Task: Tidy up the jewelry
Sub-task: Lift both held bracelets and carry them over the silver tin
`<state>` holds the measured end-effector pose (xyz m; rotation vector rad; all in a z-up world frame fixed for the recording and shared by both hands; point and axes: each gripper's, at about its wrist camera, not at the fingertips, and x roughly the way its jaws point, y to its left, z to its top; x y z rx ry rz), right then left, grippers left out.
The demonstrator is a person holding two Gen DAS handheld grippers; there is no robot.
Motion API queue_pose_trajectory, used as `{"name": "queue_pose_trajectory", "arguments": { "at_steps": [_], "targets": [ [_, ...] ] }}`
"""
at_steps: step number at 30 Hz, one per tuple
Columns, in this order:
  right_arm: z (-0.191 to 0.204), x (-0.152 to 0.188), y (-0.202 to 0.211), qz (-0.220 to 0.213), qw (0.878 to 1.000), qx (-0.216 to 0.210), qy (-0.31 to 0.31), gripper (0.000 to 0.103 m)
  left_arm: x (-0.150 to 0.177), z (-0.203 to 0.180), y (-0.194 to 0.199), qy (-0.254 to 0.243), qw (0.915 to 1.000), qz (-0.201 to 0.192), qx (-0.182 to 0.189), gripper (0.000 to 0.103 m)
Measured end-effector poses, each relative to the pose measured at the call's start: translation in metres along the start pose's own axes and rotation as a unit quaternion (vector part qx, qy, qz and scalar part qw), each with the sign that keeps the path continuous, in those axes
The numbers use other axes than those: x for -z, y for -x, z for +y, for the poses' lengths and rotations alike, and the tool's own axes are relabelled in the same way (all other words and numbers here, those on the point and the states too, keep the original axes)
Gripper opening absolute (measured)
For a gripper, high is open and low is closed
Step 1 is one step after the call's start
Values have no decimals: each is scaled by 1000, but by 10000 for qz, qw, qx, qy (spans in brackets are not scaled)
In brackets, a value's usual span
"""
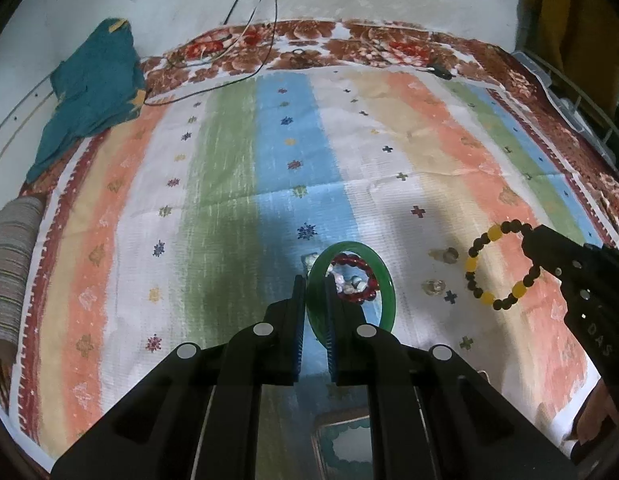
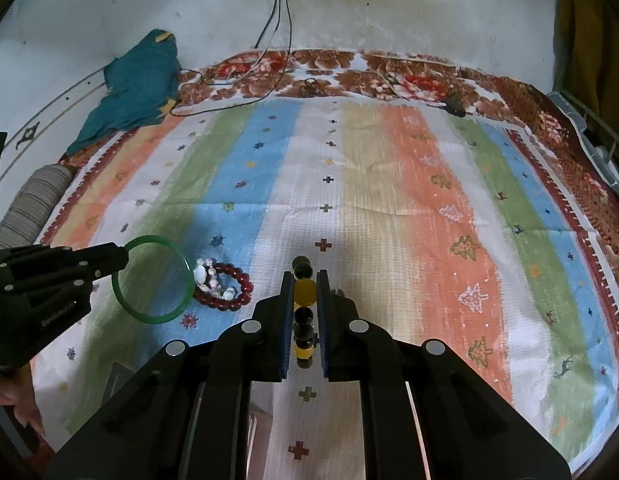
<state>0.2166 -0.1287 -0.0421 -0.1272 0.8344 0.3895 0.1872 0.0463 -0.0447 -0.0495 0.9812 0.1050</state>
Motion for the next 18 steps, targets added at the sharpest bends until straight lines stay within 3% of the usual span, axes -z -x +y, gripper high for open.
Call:
{"name": "queue_pose_trajectory", "arguments": {
  "at_steps": [18],
  "targets": [
    [17, 9, 42, -447, 9986, -220, 183, 12, 16, -3, 37, 29, 9995, -291, 73, 8]
  ]
}}
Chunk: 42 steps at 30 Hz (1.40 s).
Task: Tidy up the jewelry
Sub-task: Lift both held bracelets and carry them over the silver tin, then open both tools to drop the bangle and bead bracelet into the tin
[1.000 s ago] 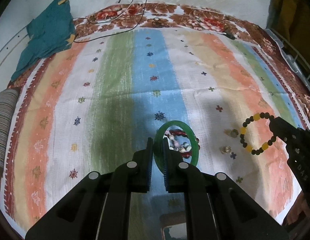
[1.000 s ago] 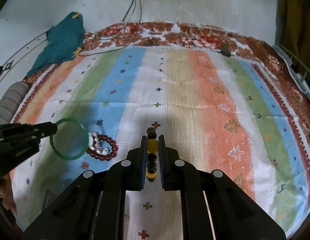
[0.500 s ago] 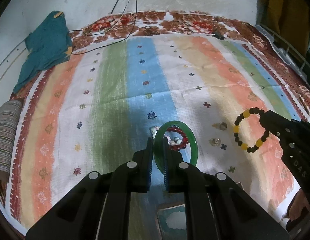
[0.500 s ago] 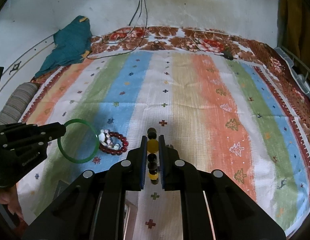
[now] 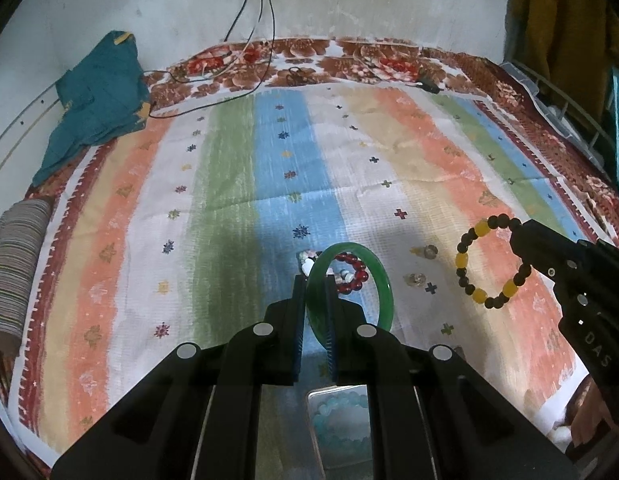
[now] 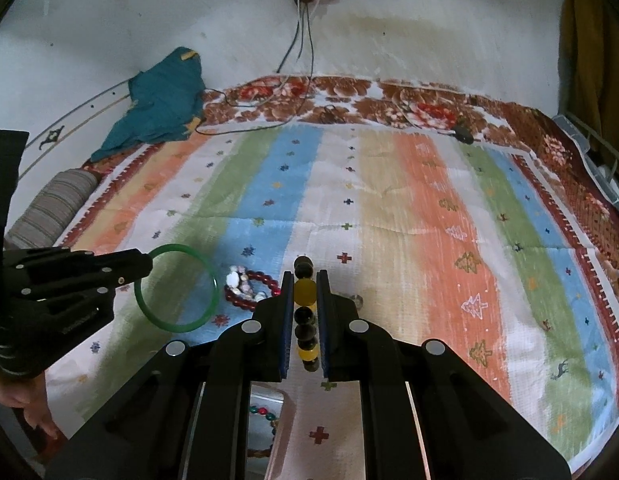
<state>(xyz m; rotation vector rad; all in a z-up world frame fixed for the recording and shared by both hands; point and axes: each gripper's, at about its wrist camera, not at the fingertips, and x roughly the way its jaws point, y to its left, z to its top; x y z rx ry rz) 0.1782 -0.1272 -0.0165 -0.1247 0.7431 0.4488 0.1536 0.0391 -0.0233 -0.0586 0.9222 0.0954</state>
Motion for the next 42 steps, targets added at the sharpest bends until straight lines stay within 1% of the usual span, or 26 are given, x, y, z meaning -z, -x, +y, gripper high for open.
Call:
{"name": "queue_pose_trajectory", "arguments": {
  "at_steps": [12, 19, 27, 39, 42],
  "targets": [
    [13, 9, 26, -227, 9995, -151, 159, 12, 13, -5, 28, 27, 9997, -211, 108, 9],
    [15, 15, 35, -324, 9992, -183, 157, 12, 20, -8, 36, 7, 9996, -258, 141, 9],
    [17, 24, 40, -274, 9991, -269, 170, 12, 32, -6, 48, 85, 9993, -310, 208, 9],
    [22, 38, 56, -299, 9984, -428, 200, 12, 51, -11, 63, -28, 9990, -403, 211, 9],
    [20, 42, 55, -200, 9978, -619, 105, 12, 53, -12, 63, -46, 9990, -387, 221, 9]
  ]
}}
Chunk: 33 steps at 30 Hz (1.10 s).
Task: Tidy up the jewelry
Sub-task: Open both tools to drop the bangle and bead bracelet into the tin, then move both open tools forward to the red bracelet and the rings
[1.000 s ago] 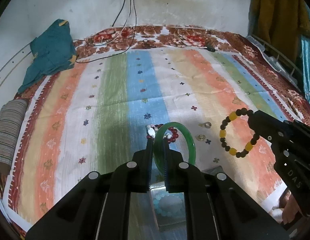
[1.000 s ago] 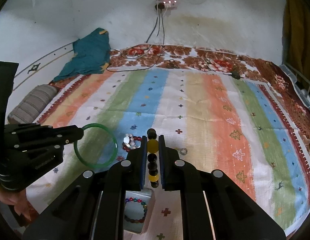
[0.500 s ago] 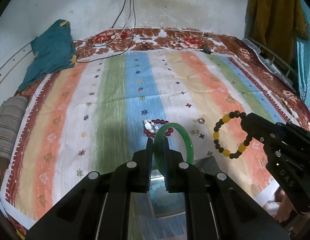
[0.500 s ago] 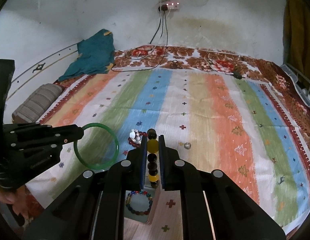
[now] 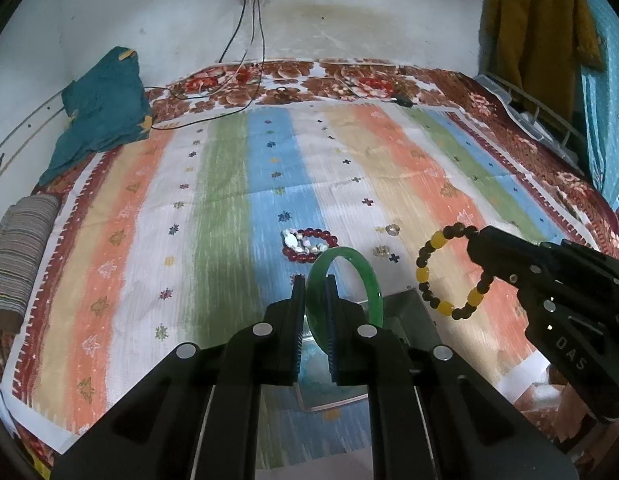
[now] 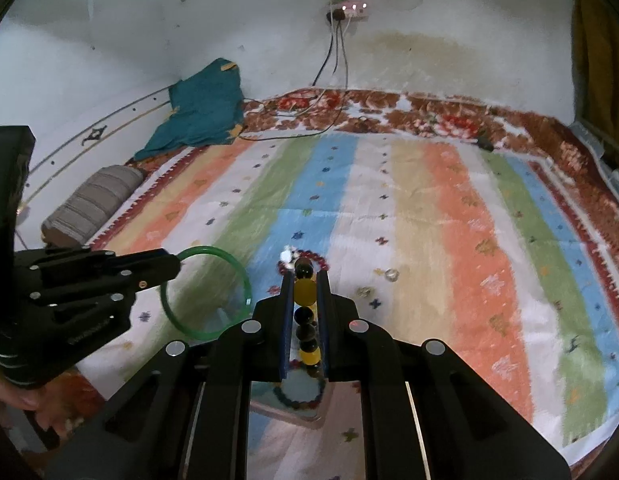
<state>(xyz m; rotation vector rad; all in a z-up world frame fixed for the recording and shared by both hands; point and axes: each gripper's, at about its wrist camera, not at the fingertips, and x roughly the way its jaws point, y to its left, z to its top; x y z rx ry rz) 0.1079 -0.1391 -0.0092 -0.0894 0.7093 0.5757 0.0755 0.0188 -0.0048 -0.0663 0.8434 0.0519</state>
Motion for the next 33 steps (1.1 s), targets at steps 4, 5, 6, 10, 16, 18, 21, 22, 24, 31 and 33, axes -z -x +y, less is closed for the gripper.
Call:
{"name": "queue_pose_trajectory", "arguments": {
  "at_steps": [4, 5, 6, 10, 16, 18, 21, 22, 24, 31, 33],
  "targets": [
    [3, 6, -3, 82, 10000, -22, 21, 12, 4, -1, 2, 29, 10000, 40, 54, 9],
    [5, 8, -3, 108, 9999, -59, 32, 12, 5, -1, 2, 35, 10000, 41, 55, 9],
    [7, 9, -5, 140, 9998, -88, 56, 12, 5, 0, 2, 41, 10000, 46, 56, 9],
    [10, 11, -12, 275, 9996, -36, 90, 18, 7, 2, -3, 140, 9995, 259, 68, 11],
    [0, 11, -14, 308, 9994, 172, -5, 41, 6, 7, -4, 236, 9993, 283, 55, 21],
    [-4, 11, -15, 345, 9992, 202, -61, 41, 5, 9, -2, 278, 9993, 252, 33, 27],
    [-8, 11, -16, 370, 9990, 220, -124, 41, 3, 12, -2, 347, 9991, 232, 35, 31],
    [-10, 10, -16, 377, 9989, 226, -154, 42, 3, 13, -2, 366, 9991, 232, 35, 31],
    [-13, 10, -17, 399, 9988, 200, -208, 42, 2, 15, -4, 398, 9988, 265, 58, 31],
    [-32, 8, -26, 534, 9968, 136, -571, 49, -2, 27, -14, 591, 9975, 395, 29, 39],
    [-34, 7, -27, 541, 9966, 128, -606, 52, -3, 29, -16, 609, 9973, 407, 8, 43]
  ]
}}
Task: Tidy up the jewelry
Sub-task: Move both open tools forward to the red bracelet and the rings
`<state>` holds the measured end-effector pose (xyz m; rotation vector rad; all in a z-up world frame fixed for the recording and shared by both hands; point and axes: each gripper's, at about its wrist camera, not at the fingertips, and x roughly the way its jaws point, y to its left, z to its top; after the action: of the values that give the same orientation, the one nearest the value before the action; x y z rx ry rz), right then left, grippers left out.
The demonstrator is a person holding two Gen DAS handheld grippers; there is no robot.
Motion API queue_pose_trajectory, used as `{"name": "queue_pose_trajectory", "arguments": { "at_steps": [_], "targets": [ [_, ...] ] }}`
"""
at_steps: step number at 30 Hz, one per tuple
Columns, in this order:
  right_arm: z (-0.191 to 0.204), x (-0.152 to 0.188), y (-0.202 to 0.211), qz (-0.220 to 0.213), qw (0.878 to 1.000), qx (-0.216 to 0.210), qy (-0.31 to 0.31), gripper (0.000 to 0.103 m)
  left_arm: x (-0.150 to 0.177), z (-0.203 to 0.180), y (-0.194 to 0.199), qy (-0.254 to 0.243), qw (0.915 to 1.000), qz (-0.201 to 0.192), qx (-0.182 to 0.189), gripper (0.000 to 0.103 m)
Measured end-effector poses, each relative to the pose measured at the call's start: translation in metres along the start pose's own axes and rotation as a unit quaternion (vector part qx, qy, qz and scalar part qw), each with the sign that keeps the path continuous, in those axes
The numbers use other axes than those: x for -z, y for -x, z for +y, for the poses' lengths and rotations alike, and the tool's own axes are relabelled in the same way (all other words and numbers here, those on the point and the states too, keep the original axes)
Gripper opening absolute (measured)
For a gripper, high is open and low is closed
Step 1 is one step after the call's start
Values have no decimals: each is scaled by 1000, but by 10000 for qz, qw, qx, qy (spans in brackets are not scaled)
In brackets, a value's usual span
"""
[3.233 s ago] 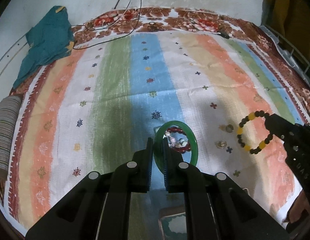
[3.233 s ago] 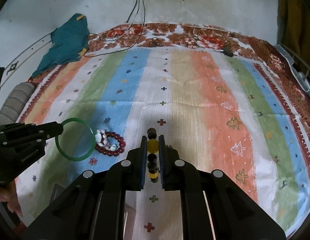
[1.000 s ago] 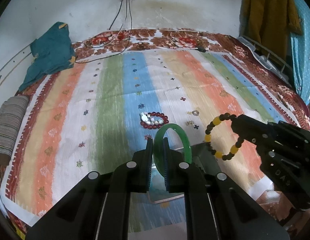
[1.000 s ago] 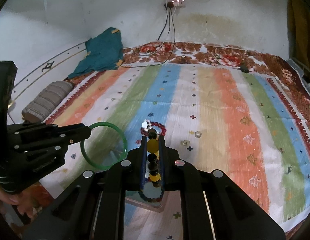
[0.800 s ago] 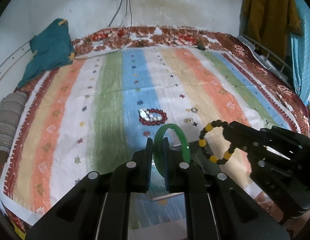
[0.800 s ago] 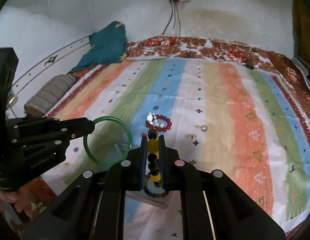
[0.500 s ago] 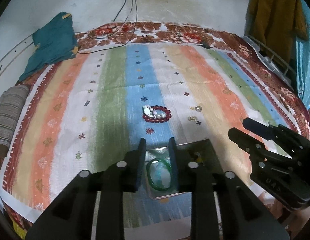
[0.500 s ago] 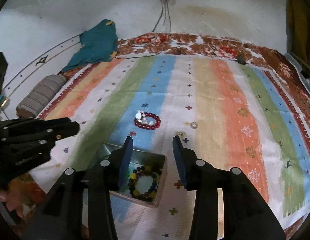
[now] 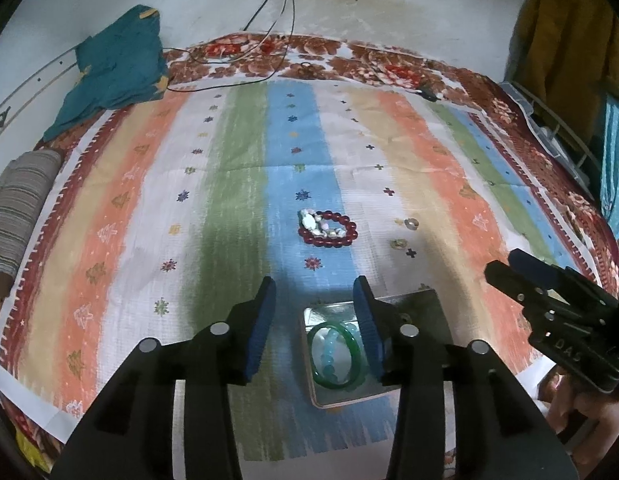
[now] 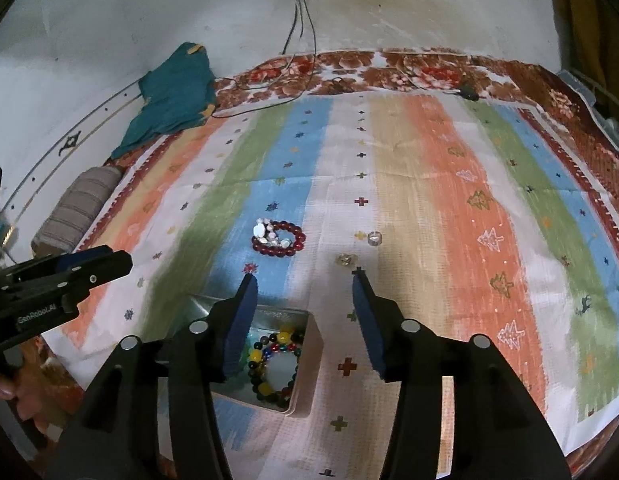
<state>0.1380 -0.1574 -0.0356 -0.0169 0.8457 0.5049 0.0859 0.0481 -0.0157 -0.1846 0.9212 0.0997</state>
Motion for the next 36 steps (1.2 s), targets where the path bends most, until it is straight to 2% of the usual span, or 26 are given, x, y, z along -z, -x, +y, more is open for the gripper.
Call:
{"name": "queue_pose_trajectory", "arguments": {
  "at_steps": [3, 11, 17, 22, 29, 36],
  "targets": [
    [-1, -1, -2, 43, 10000, -15, -13, 55, -2, 2, -1, 35, 10000, -3, 64, 50],
    [-1, -6, -9, 86, 9998, 157, 103, 59, -16, -4, -13, -5, 10000, -11, 29, 54],
    [0, -13, -20, 151, 9996, 214, 140, 65, -30, -3, -18, -114, 9998, -61, -129, 55],
    [-5, -17, -28, 211, 9994, 259, 100, 65, -37, -3, -33, -173, 9996, 87, -223, 55],
    [-10, -20, -38, 305, 9989, 336, 85, 67, -43, -6, -36, -189, 9997, 95, -99, 56],
    [-9, -22, -46, 384, 9985, 372, 145, 67, -50, -7, -52, -227, 9994, 172, -202, 57]
  ]
}}
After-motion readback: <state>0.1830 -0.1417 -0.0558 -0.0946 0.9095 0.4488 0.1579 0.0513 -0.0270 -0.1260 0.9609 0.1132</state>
